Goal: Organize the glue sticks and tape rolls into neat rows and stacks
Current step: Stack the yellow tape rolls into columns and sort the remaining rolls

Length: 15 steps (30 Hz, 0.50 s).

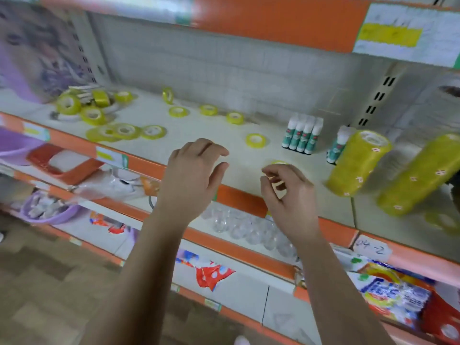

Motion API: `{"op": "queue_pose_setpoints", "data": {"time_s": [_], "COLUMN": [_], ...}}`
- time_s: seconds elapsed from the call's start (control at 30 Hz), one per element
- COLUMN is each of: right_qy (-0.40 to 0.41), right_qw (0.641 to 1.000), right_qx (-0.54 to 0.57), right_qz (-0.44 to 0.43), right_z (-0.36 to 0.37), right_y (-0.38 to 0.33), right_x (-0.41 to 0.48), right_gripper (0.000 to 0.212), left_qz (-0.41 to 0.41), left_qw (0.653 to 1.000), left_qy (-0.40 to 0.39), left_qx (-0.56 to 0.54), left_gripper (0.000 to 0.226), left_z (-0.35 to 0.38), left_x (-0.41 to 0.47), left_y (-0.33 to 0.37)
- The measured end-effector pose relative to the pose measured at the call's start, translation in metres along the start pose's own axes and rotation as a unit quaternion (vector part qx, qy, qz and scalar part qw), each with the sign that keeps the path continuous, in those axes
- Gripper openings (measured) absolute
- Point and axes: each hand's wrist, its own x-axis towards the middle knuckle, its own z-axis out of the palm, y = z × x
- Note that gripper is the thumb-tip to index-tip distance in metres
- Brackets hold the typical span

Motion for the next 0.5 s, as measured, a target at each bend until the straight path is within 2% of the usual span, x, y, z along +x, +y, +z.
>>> {"op": "queue_pose_setpoints", "data": {"time_s": [0.5], "right_qy": [-0.046], "right_qw": [0.993], "right_qx": [0.099], "right_qz": [-0.047], "right_z": [0.204], "right_y": [-0.064], "right_x": [0.127], "right_gripper": [0.016], "left_qz": [-0.131], "left_qw": [0.987], "left_qy": [0.018], "left_qx": [0.088], "left_gripper": [0.03], "left_z": [-0.028], "left_x": [0.017], "left_y": [-0.197]}}
